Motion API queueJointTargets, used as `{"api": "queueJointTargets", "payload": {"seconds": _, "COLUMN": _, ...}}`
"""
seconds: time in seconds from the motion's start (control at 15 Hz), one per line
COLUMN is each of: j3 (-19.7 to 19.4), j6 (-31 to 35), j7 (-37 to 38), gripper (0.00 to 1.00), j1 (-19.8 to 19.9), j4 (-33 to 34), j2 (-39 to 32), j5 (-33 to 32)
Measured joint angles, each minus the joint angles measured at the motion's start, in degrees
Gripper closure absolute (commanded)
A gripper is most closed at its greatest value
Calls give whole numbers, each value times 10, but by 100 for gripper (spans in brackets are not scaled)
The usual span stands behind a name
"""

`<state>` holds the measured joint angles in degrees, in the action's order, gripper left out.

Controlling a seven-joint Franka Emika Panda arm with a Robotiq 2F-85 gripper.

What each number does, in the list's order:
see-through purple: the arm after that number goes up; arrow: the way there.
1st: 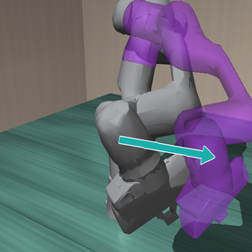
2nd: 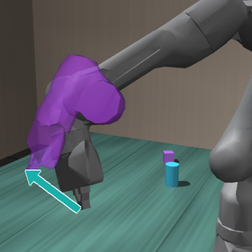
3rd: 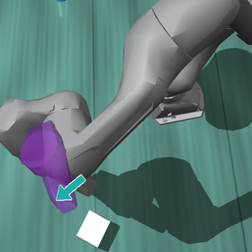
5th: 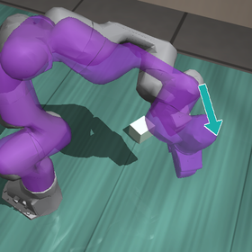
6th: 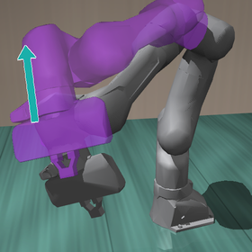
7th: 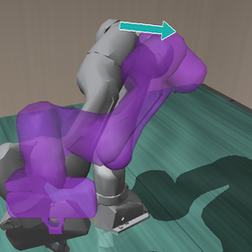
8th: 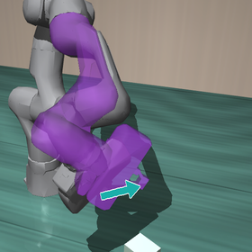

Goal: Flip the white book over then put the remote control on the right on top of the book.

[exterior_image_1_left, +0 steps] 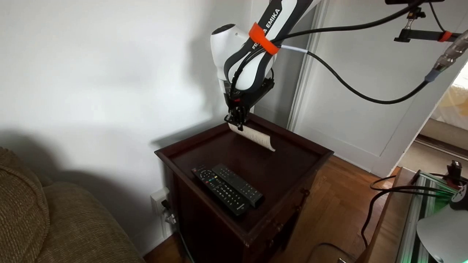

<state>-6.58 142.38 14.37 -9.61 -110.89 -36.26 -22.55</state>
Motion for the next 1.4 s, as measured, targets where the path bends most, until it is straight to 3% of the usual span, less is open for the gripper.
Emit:
{"api": "queueJointTargets", "payload": {"seconds": 0.07, "j3": 0, "j6": 9, "j7": 0, "gripper": 98, "j1": 0, "j4": 0, "j2": -4, "j5": 2}}
{"api": "queueJointTargets", "payload": {"seconds": 0.13, "j3": 1, "j6": 19, "j7": -1, "gripper": 90, "j1": 1, "j4": 0, "j2": -8, "j5": 5}}
{"api": "queueJointTargets", "payload": {"seconds": 0.2, "j3": 4, "j6": 29, "j7": -3, "gripper": 65, "j1": 4, "j4": 0, "j2": -13, "j5": 12}}
{"api": "queueJointTargets", "payload": {"seconds": 0.33, "j3": 13, "j6": 48, "j7": -17, "gripper": 61, "j1": 12, "j4": 0, "j2": -21, "j5": 37}}
{"api": "queueJointTargets", "payload": {"seconds": 0.87, "j3": 87, "j6": 114, "j7": -141, "gripper": 1, "j1": 90, "j4": 0, "j2": -36, "j5": 158}}
{"api": "queueJointTargets", "payload": {"seconds": 1.13, "j3": 175, "j6": 118, "j7": -254, "gripper": 0, "j1": 165, "j4": -4, "j2": -36, "j5": 235}}
{"api": "queueJointTargets", "payload": {"seconds": 1.4, "j3": 245, "j6": 56, "j7": -337, "gripper": 0, "j1": 213, "j4": -14, "j2": -32, "j5": 293}}
